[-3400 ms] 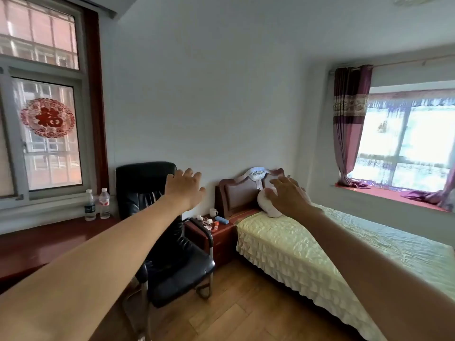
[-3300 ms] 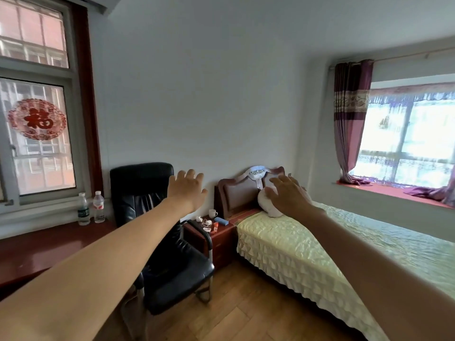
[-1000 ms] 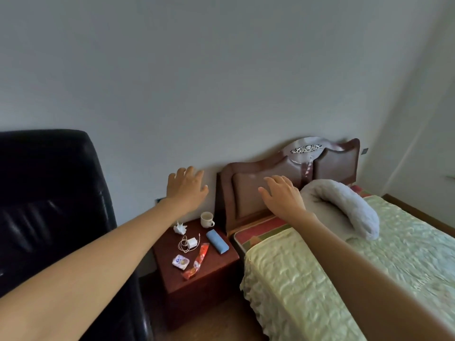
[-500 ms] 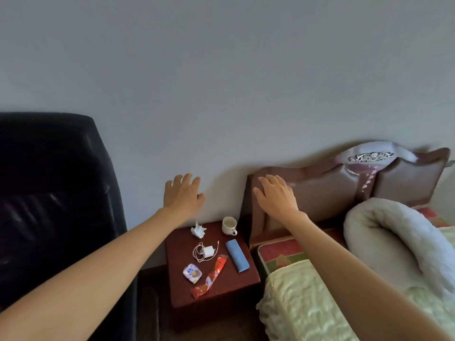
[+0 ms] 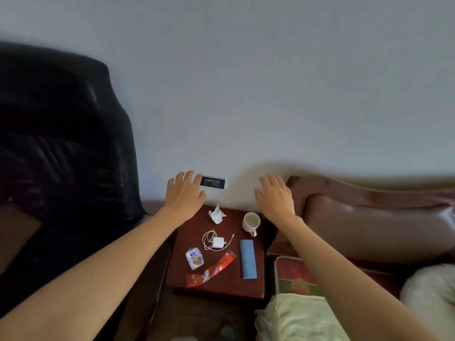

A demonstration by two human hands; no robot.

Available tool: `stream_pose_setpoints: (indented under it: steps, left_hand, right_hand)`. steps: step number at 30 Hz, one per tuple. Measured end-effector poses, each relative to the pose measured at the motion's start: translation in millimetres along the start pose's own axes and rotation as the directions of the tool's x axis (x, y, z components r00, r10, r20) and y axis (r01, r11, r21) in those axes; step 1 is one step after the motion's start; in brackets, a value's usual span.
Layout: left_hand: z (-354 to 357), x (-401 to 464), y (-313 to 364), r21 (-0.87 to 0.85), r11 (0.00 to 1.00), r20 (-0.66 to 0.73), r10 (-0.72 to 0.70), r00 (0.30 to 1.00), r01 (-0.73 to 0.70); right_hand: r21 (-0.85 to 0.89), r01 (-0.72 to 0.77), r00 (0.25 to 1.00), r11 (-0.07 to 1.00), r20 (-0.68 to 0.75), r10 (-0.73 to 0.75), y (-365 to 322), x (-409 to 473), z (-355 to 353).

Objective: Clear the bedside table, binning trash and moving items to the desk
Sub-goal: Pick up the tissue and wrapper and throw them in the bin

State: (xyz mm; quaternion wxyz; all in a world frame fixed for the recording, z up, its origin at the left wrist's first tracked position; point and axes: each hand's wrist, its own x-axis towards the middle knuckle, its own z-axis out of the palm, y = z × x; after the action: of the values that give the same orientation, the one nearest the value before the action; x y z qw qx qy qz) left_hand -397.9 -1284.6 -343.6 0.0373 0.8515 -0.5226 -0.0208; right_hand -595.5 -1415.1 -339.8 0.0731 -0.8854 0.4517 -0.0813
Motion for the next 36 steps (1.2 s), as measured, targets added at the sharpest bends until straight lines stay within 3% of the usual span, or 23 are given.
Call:
stream_pose_setpoints:
  steps: [7, 25, 31, 36]
  left_hand:
    - [71.5, 22.1, -9.1, 0.007, 0.999, 0.095, -0.05, 0.994, 0.05]
    - [298.6, -4.8, -32.9, -0.039, 0.995, 0.315, -0.073, 0.946, 0.089]
    - [348.8, -26.3, -34.1, -0.094, 0.989, 0.352, -0.074, 0.933, 0.113]
    - [375.0, -36.1, -36.1, -0.119, 0.982, 0.349, -0.095, 0.932, 0.144]
  right_hand:
    - [0.028, 0.077, 0.994, 0.997, 0.08, -0.079, 19.4, 20.1, 77.2]
    - [0.138, -0.103, 0.945, 0.985, 0.322, 0.054, 61.2, -39.1, 297.0]
    - [0.179, -0.039, 0.888, 0.983, 0.458, -0.049, 57.4, -68.3, 353.5]
    - [0.254, 0.119, 0.858, 0.96, 0.459, -0.228, 55.7, -78.7, 387.8]
